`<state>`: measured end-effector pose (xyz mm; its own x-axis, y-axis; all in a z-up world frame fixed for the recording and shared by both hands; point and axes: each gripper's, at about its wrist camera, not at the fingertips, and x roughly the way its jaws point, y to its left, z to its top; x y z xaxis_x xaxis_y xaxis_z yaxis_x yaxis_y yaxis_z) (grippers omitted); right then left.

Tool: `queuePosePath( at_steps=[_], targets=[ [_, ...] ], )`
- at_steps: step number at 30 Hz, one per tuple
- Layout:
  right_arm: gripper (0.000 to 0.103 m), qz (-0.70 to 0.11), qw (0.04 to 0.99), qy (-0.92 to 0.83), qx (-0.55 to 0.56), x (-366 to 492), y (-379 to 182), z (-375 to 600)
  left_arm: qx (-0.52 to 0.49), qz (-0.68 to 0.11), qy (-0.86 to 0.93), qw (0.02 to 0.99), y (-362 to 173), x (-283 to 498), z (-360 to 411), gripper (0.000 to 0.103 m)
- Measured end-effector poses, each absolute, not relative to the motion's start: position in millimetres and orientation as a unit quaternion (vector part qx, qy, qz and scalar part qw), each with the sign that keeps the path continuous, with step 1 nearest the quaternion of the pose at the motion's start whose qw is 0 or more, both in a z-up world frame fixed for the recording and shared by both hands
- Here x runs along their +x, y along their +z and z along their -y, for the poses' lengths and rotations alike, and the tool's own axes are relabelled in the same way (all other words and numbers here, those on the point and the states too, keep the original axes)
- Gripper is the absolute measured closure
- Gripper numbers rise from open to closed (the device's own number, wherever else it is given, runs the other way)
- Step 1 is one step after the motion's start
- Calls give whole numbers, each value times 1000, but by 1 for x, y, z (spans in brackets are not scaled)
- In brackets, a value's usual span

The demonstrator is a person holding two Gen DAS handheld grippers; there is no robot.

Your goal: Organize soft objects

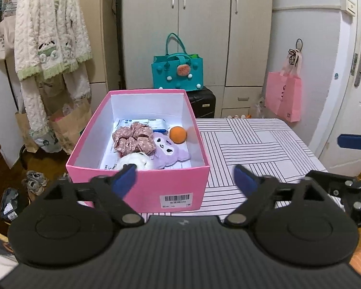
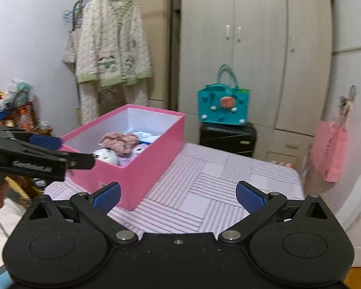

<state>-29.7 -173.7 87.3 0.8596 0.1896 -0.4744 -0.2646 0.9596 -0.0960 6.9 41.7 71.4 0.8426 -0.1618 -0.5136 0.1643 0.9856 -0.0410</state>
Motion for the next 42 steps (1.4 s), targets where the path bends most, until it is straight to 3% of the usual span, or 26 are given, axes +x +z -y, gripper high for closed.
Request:
queuePosePath(
  at_steps=[5, 18, 42],
  targets=[
    [0, -228, 964, 85, -105, -38, 83, 173, 0, -260, -74, 963, 68, 5, -39, 0],
    [0, -241, 967, 63, -46, -36, 68, 183, 0, -271, -86, 959, 57, -2, -21, 0],
    [0, -198, 979, -2, -47, -41, 55, 182, 9, -253, -48, 966, 29, 11, -20, 0]
  ],
)
